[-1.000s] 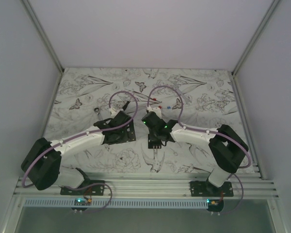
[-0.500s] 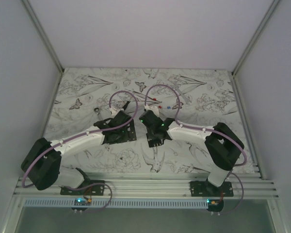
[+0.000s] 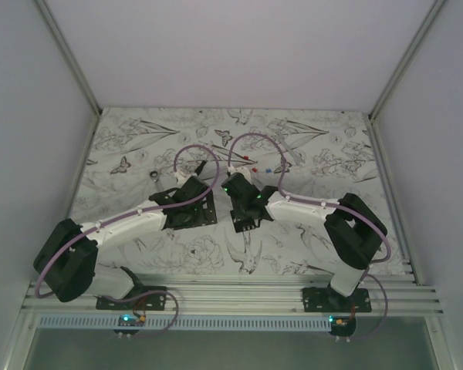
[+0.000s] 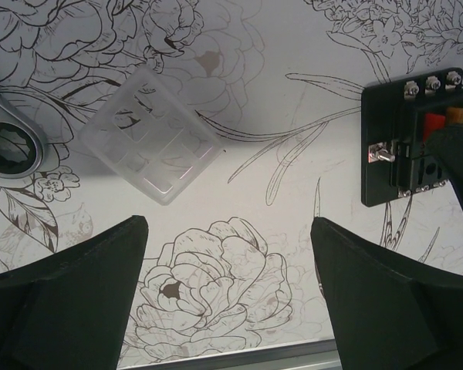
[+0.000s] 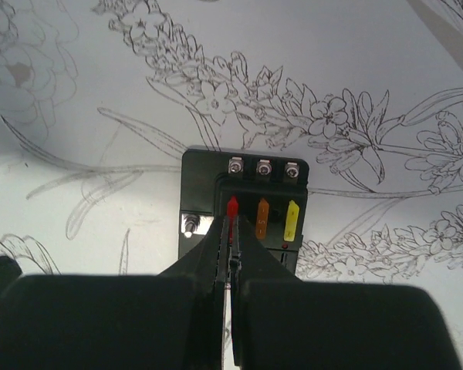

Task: Snap on the fuse box
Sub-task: Install the fuse at the fuse box base.

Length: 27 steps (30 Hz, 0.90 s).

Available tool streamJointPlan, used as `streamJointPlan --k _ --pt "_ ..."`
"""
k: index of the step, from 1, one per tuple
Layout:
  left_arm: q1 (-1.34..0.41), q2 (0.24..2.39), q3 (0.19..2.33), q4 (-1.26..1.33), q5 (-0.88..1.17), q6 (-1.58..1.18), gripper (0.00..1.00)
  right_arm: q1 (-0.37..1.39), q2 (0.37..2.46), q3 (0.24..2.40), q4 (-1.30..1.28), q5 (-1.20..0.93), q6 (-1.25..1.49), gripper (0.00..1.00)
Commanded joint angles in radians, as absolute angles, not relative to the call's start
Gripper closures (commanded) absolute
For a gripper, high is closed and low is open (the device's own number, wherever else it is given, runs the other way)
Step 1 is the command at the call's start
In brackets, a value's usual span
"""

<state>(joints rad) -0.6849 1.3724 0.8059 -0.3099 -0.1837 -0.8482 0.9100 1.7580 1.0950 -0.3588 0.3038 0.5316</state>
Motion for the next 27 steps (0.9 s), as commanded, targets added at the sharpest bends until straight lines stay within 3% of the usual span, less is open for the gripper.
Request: streamJointPlan --k 1,10,21,27 --pt "-0.676 1.361 0.798 -0.313 -0.183 -0.85 0.09 0.908 1.727 1.058 -0.453 0.256 0.456 0.99" --pt "-0.675 1.339 0.794 -0.311 -0.184 -0.843 0.09 0.898 1.682 1.221 -0.442 0.249 0.32 0.52" --pt "-0.644 1.306 0.773 -0.311 -0.175 -0.818 0.07 0.595 1.823 1.328 -0.361 0.275 0.153 0.49" --pt "-0.619 1.287 0.757 -0.311 -0.168 -0.807 0.06 0.491 1.941 1.405 -0.32 0.187 0.139 0.48"
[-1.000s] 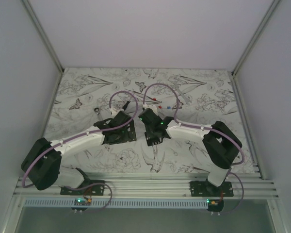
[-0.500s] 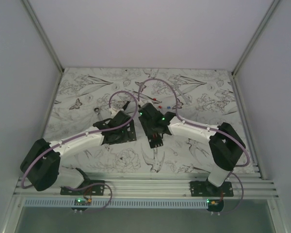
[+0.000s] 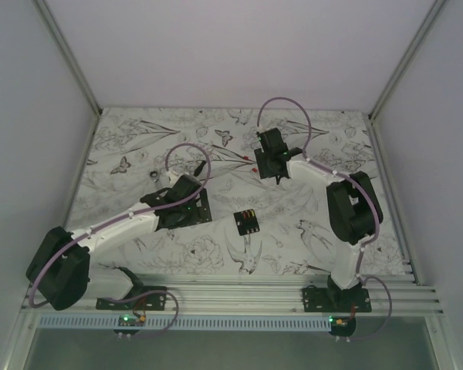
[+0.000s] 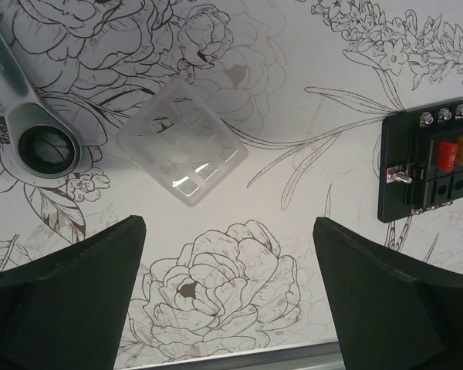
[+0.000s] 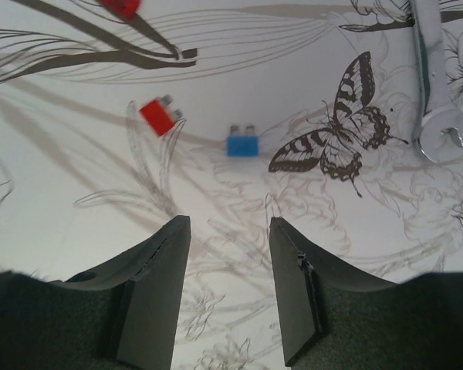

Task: Snap on the fuse box
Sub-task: Install the fuse at the fuse box base, then pick up the fuse from the center of the board.

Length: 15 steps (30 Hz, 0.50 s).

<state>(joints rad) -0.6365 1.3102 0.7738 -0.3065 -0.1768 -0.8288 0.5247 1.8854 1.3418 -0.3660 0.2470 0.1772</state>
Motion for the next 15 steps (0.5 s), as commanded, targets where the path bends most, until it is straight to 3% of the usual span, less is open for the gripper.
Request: streamJointPlan --k 1,15 --pt "-0.615 1.286 0.756 -0.311 -0.165 -0.806 0.06 0.481 1.959 1.419 -0.319 0.178 0.14 0.48" --pt "-0.6 1.293 0.749 -0.31 -0.158 -0.804 0.04 0.428 2.111 1.528 -0.327 0.15 0.136 0.55"
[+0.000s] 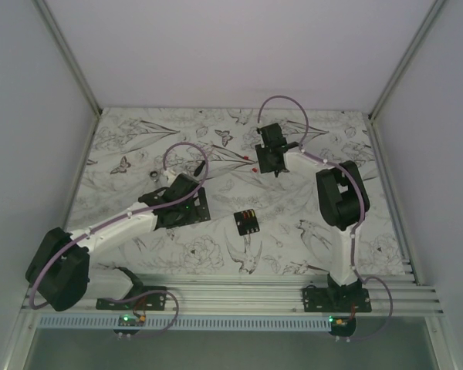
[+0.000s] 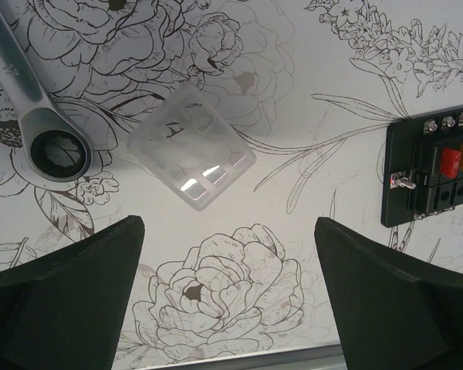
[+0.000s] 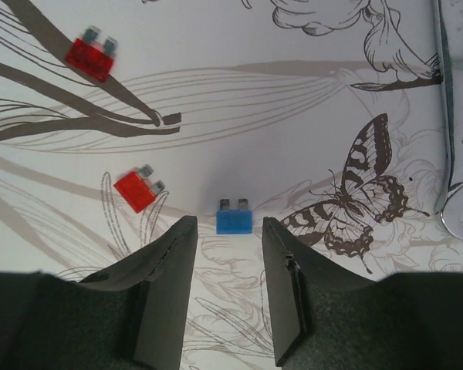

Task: Snap on the fuse box
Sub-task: Pick up the fuse from the center of the board.

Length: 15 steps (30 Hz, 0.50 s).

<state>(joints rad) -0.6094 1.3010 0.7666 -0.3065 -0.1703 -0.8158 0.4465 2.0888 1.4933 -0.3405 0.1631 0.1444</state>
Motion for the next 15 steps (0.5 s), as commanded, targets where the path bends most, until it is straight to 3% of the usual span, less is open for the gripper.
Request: streamJointPlan --k 1,12,15 --pt "-0.599 1.294 0.75 -0.309 -0.156 -0.804 0.03 0.425 2.115 1.529 -0.327 0.149 0.136 0.57" --pt "-0.598 1.299 0.752 -0.305 -0.147 -0.805 0.0 0.42 2.132 1.522 -0.351 0.128 0.139 0.62" --pt "-0.598 1.292 0.75 -0.304 -0.144 -0.807 0.0 0.419 2.132 1.512 -0.364 0.119 0.143 0.7"
